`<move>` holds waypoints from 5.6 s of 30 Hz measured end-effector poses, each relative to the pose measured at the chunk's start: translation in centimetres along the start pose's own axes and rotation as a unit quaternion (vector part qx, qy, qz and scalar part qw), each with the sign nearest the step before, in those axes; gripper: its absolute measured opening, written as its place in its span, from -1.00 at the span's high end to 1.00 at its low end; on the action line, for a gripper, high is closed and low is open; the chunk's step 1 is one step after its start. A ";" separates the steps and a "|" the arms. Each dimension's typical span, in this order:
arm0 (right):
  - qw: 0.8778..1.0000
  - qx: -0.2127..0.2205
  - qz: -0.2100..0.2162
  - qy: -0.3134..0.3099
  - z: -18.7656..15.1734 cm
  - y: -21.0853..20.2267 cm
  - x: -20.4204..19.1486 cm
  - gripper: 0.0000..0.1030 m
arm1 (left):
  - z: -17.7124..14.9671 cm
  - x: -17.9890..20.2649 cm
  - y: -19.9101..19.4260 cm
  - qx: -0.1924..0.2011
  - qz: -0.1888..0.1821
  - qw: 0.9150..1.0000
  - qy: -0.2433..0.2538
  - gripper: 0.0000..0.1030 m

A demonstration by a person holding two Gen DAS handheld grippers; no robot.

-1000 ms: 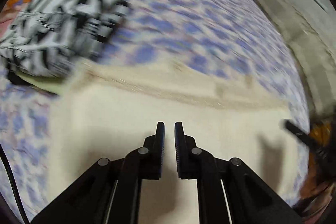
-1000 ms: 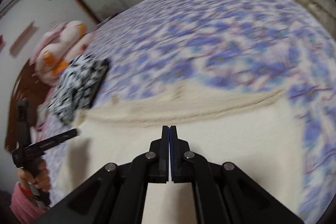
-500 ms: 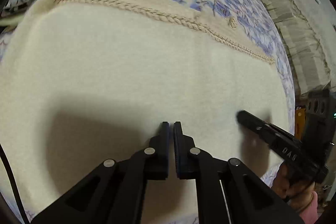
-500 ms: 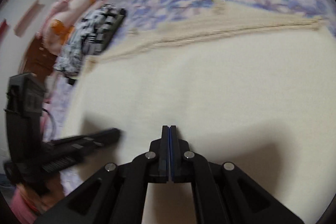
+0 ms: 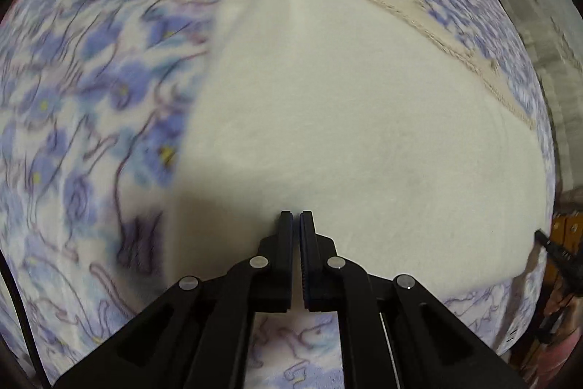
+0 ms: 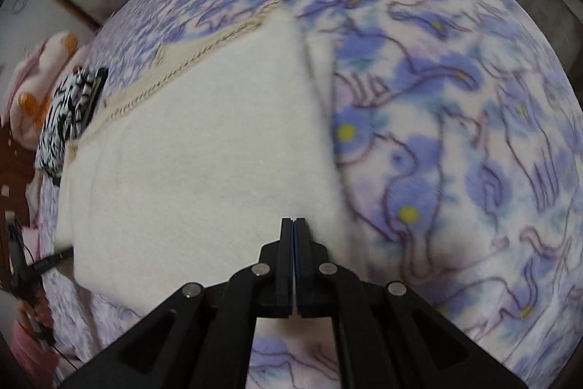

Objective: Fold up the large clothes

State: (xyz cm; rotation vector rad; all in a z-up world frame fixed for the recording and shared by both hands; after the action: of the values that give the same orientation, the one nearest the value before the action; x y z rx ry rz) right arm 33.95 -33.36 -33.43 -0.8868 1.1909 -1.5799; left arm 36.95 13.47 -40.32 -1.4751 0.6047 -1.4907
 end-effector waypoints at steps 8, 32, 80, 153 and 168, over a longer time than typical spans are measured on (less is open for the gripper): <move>1.000 -0.010 -0.022 -0.006 0.8 -0.1 -2.5 1.00 | -0.3 -0.3 0.3 0.017 0.019 1.000 -0.016 0.94; 0.987 -0.116 0.055 -0.092 -0.6 2.5 -23.5 1.00 | -8.5 -1.8 0.6 0.079 -0.140 0.950 -0.268 0.34; 0.985 -0.128 0.097 -0.064 -0.7 3.7 -22.6 1.00 | -3.8 -6.5 -1.2 0.248 -0.230 0.898 -0.280 0.41; 0.952 -0.158 0.246 0.087 10.3 5.1 6.2 0.52 | -21.5 45.3 17.4 0.147 0.265 0.798 0.521 0.49; 0.957 -0.150 0.247 0.027 13.5 2.9 3.2 -0.43 | -21.1 44.9 16.2 0.126 0.259 0.807 0.516 0.49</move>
State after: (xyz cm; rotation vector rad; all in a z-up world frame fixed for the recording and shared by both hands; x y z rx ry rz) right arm 46.10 -40.54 -32.61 -0.6630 1.5763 -1.0405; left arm 27.64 -37.55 -35.01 -0.1214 1.2587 -1.7325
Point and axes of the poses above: each gripper's, at about its wrist camera, not at the fingertips, and y roughly the way its jaws point, x to its right, z to its top, the point moved 7 cm from there along y, roughly the way its jaws point, and after that the axes turned 15 degrees about -z, right-handed, at the moved point
